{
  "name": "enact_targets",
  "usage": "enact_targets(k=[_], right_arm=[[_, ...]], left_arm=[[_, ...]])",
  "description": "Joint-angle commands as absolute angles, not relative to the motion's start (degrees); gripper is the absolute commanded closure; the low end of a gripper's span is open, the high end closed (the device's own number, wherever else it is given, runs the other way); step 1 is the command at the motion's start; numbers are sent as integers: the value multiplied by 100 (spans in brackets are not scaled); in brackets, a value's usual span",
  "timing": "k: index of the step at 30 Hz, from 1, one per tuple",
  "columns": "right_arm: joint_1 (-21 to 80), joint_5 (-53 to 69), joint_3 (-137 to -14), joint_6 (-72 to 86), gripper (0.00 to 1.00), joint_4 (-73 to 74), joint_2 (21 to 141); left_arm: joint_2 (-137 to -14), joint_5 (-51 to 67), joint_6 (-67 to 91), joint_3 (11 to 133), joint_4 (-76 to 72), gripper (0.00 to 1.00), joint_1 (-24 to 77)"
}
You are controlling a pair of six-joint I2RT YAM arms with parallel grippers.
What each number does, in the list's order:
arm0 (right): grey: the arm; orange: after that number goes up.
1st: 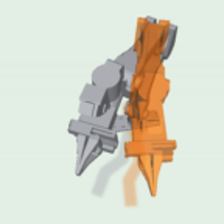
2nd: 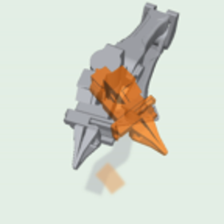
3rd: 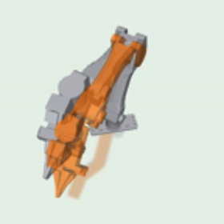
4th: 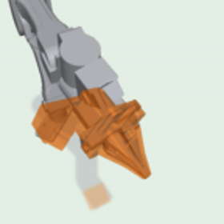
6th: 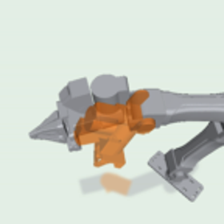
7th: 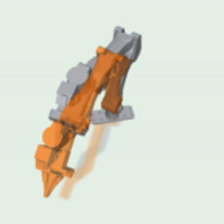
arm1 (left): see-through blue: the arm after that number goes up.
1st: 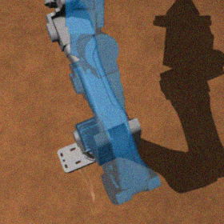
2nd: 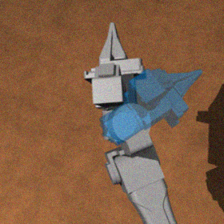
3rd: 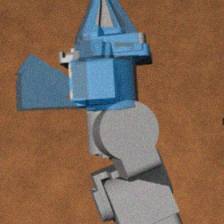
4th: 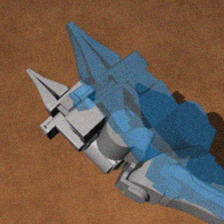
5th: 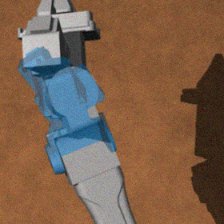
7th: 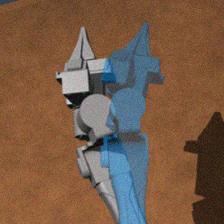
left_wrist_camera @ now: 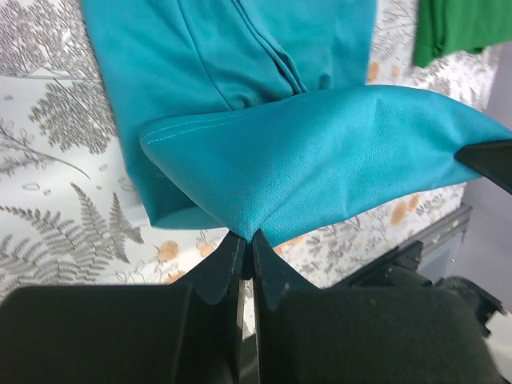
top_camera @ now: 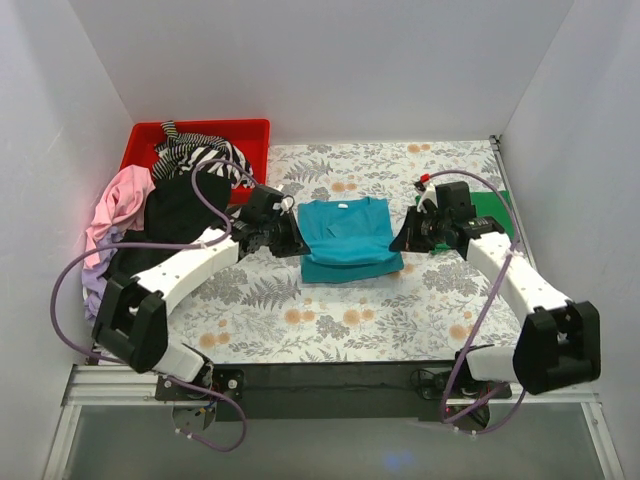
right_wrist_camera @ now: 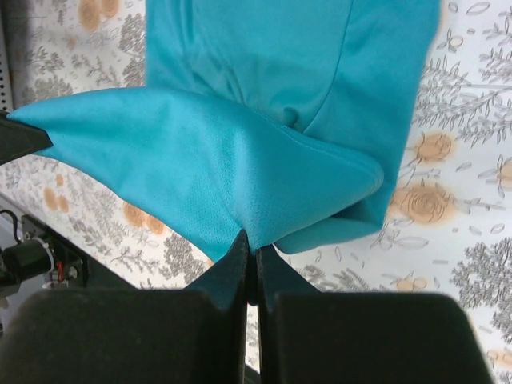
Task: Fold and stack the t-shirts
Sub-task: Fold the tshirt
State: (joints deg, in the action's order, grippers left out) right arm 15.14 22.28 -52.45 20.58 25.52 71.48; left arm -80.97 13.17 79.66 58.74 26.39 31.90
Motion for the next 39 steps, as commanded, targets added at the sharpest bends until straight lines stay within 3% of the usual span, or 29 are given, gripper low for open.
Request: enact_targets(k=[1, 34, 35, 37, 38, 39], right_arm=[[1503, 2179, -5834, 1767, 96, 2303, 7767], [870, 3120, -10184, 1424, 97, 2241, 12295], [835, 3138, -10369, 1450, 91, 2233, 12409], [809, 3305, -10651, 1503, 68, 2224, 12752], [800, 3252, -10948, 1468, 65, 2198, 12953], [809, 3174, -11056, 1433, 63, 2154, 13033]], left_arm=[[-8575, 1063, 7761, 6370, 2496, 100, 3068], [-12286, 2072, 7347, 9631, 1696, 100, 1644], [-12496, 2153, 7374, 9798, 1635, 94, 1600], [-12778, 2346, 7479, 10018, 1564, 64, 1494], [-12997, 2364, 7540, 10246, 1564, 56, 1433], [-13043, 2347, 7576, 10292, 1504, 54, 1407]])
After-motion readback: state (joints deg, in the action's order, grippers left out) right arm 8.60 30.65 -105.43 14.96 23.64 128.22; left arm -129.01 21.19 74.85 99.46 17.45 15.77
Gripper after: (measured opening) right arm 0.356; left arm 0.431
